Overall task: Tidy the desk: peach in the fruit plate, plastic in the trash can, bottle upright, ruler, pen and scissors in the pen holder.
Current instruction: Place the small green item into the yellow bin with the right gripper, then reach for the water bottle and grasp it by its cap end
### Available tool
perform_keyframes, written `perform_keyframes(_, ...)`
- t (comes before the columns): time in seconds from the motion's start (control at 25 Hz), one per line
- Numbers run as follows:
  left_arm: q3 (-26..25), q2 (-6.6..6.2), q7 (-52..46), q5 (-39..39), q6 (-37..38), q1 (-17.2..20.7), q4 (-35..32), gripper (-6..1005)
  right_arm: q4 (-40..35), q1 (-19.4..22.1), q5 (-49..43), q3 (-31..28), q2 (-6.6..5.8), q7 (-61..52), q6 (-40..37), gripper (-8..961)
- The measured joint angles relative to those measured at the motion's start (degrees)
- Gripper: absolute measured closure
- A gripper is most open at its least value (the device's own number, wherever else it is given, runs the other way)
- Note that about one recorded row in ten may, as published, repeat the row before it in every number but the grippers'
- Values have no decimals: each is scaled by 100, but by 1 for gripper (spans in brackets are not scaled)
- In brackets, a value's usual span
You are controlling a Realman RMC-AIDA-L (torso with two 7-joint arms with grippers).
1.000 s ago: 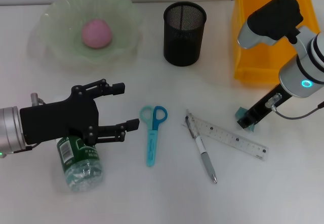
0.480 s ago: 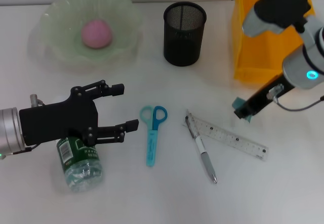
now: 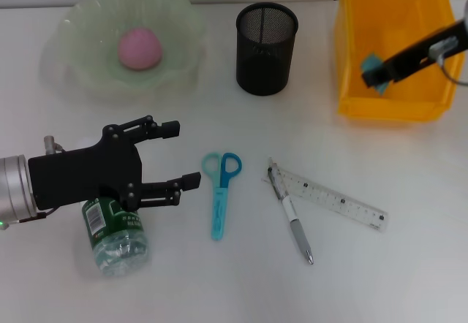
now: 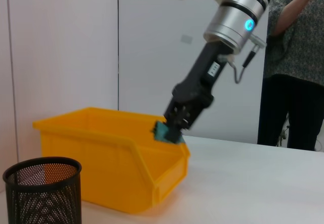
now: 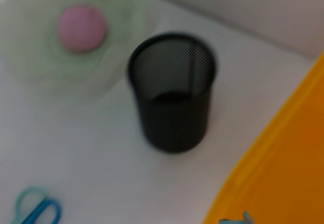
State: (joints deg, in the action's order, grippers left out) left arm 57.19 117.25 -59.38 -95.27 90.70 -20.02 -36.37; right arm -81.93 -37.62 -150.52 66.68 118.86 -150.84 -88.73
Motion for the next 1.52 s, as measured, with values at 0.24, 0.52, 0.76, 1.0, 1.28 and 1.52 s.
perform_keyframes(0.24,12,0,-6,0,0,-16,-2,149,124,-83,-303,-314,-31,65,515,614)
perform_keyframes(0.52,12,0,-6,0,0,-19,-28,150,922,-294,-646,-318,-5,74,1359,609)
perform_keyframes(0.76,-10,0,-6,0,21,-20,-33,151,1227,-386,-663,-276,8,82,1584,496)
perform_keyframes(1.0,-28,0,-4,0,26,-20,-37,152,1223,-370,-655,-313,7,82,1613,300)
perform_keyframes(1.28,-41,1,-7,1,47,13,-37,153,695,-105,-432,-235,38,89,1536,209)
perform_keyframes(1.52,-106,27,-111,47,62,35,-53,153,-530,777,512,405,51,361,1567,152)
